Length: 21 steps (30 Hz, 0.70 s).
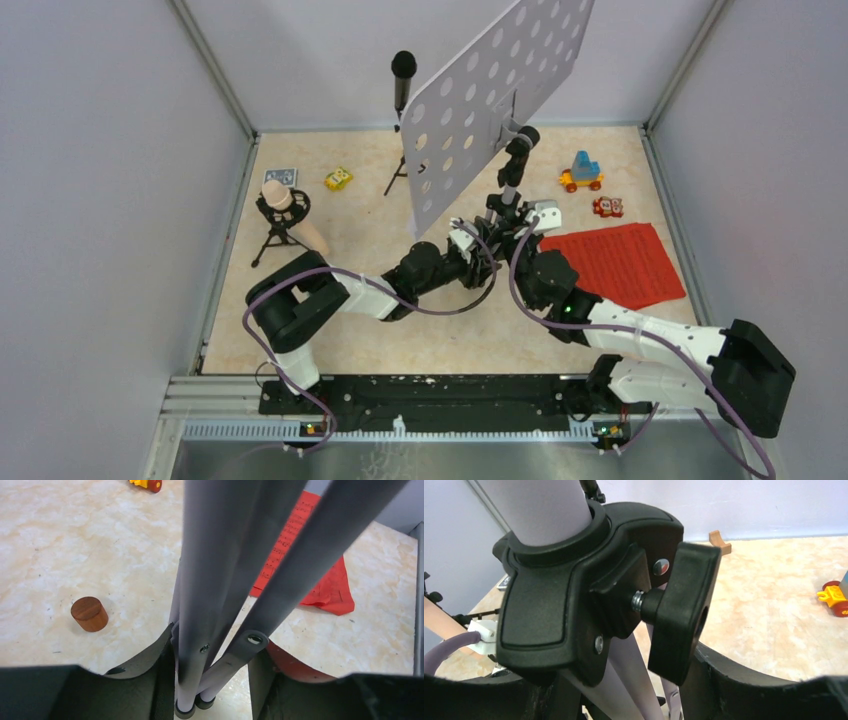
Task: Pack up the instrument practice props
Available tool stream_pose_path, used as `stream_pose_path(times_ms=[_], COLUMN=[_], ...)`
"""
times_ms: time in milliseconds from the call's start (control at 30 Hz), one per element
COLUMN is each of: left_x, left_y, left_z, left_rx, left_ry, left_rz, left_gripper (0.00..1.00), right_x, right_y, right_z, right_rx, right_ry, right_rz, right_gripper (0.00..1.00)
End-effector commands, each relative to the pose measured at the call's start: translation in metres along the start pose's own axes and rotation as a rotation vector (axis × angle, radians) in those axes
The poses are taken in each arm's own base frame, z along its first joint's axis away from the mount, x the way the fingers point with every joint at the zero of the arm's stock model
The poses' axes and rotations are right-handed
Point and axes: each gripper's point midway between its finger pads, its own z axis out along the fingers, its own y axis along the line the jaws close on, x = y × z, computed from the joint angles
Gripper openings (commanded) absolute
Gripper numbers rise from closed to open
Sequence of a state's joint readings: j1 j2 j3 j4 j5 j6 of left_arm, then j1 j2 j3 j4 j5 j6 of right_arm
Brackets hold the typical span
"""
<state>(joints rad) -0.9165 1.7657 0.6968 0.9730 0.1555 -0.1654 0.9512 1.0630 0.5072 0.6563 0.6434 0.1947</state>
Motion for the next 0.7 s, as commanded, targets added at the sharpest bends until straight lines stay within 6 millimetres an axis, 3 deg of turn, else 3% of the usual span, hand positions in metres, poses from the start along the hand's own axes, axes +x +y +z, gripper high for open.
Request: stream_pose_path(times_ms=[0,167,333,400,500,667], left_x=[0.015,0.014,0.013,0.013,0.016,0.019], left_y=[-0.027,-0.036,-0.048,-0.05,-0.054,-0.058], left_z=[0.003,-0.005,-0.012,-0.014,-0.019,-0.029], left_rx=[0.07,0.101,0.13,0.138,0.153,0.163], left_ry=[0.077,0.087,0.097,0.098,0.102,0.102], left_rz=[-0.06,-0.049,-0.026,-0.027,-0.037,-0.044], left_gripper=[0.35,0.36,0.38,0.39,0.41,0.45], right_x=[-0.004,-0.005,0.006,0.012,0.021,0.031], right_y=[0.037,0.027,0.01,0.009,0.008,0.005], right_z=[-0.005,-0.003,0.004,0.006,0.009,0.014], right_rx=[-0.135,-0.086,0.016,0.023,0.03,0.031], right_ry=[0.038,0.03,0.033,0.042,0.055,0.07], right_rz=[0.075,0.022,-0.011,-0.016,-0.01,0.006], right_gripper=[0.0,0.0,0.34,0.42,0.49,0.52])
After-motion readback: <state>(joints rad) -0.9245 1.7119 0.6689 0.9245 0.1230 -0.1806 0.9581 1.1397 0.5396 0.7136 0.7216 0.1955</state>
